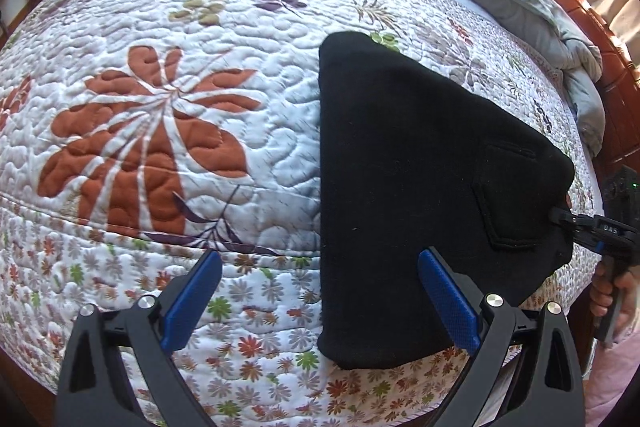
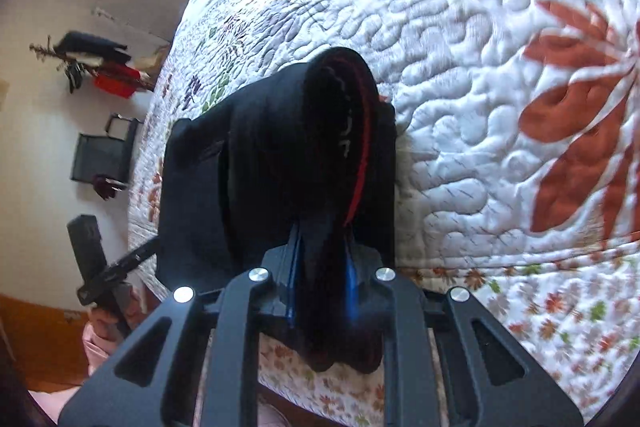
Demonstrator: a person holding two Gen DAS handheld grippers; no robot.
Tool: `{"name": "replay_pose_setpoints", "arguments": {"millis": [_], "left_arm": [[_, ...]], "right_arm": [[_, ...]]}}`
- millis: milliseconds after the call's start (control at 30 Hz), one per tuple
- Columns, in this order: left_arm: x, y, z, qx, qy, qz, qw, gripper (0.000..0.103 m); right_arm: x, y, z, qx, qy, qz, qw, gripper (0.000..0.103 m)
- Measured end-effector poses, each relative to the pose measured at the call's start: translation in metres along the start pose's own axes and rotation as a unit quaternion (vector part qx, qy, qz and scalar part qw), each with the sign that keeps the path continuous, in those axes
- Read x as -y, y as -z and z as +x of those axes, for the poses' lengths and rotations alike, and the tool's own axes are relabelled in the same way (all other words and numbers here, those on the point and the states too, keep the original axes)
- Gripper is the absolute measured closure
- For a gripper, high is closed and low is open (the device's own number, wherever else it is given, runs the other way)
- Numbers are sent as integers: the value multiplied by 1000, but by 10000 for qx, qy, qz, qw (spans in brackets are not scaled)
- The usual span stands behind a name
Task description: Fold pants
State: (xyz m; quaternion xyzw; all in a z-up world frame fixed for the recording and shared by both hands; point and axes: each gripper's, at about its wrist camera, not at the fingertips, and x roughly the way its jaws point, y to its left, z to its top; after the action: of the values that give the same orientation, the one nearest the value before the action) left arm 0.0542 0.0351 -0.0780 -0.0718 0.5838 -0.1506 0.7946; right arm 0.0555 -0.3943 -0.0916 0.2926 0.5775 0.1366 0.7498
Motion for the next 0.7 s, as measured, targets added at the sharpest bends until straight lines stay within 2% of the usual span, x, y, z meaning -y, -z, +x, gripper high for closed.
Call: {"name": "replay_pose_setpoints", "arguments": {"millis": [200,367,467,500,533,700], "left_arm": [[8,-12,10,9,65,35,10000,4],[11,-18,24,-159,144,40,9998,4],[12,-22,27,-201,149,77,9997,4],[11,-25,25,-183,140,90,9997,4],[9,-29,24,-161,115,94,9998,4],[0,-51,24,-150,112,66,9998,4]], "right_arm": [[-13,2,-1,-1,243,-390,9989,85],[-9,1,12,-110,315,-415,9986,82],[-15,-2,8,-156,287,-529,9981,72],[-16,-3,4,-166,254,-481,9984,62],[-15,-4,0,-138,228,-437,9987,57],[-23,-18,-21,218,332,-556,9977,44]]}}
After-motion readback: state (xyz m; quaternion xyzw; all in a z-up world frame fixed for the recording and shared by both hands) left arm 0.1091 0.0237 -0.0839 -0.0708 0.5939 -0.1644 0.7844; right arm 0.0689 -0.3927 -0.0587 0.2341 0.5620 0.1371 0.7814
